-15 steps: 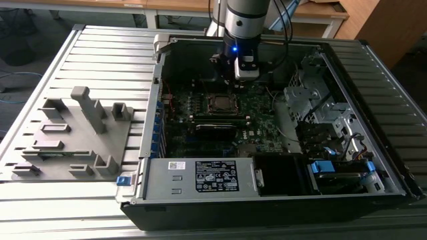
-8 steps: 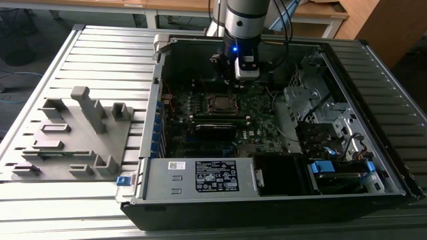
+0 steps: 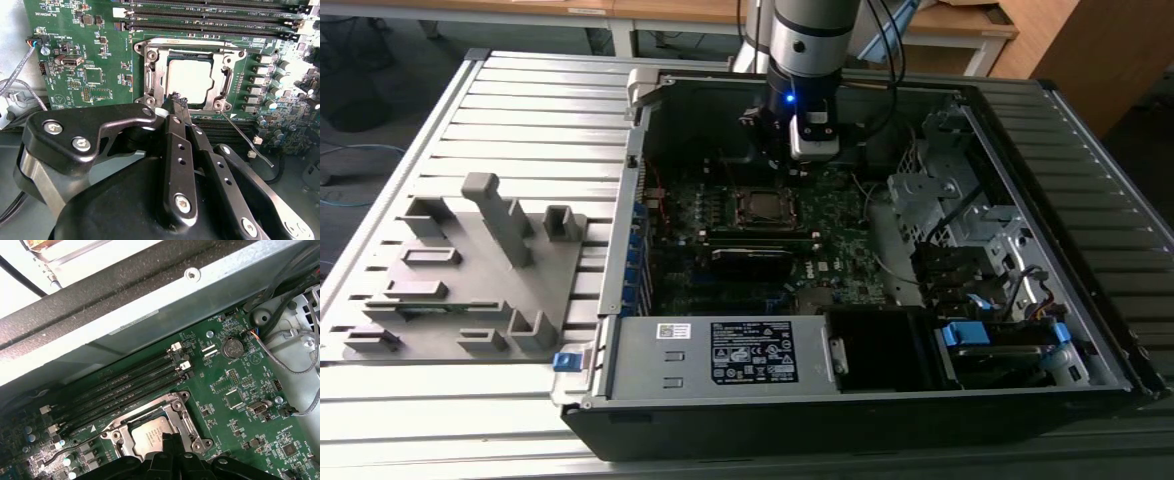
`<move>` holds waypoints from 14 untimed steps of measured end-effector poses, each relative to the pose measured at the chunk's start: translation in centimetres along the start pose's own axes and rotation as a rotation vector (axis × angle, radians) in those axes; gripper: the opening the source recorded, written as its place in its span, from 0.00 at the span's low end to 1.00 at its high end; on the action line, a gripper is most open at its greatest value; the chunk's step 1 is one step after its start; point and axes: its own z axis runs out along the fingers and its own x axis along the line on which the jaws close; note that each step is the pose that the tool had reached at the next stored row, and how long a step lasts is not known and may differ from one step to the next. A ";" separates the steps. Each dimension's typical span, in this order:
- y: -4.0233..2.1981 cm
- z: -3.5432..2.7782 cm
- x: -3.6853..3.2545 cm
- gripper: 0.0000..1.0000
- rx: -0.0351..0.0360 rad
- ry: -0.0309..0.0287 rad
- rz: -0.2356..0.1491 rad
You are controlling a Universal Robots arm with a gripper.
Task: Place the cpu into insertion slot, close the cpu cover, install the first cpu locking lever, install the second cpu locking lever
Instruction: 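Close the cpu cover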
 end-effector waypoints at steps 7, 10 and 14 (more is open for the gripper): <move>0.00 0.00 0.00 0.10 0.0001 0.0014 -0.044; 0.00 0.00 0.00 0.10 0.0003 0.0024 -0.073; 0.00 0.01 0.00 0.10 0.0006 0.0041 -0.126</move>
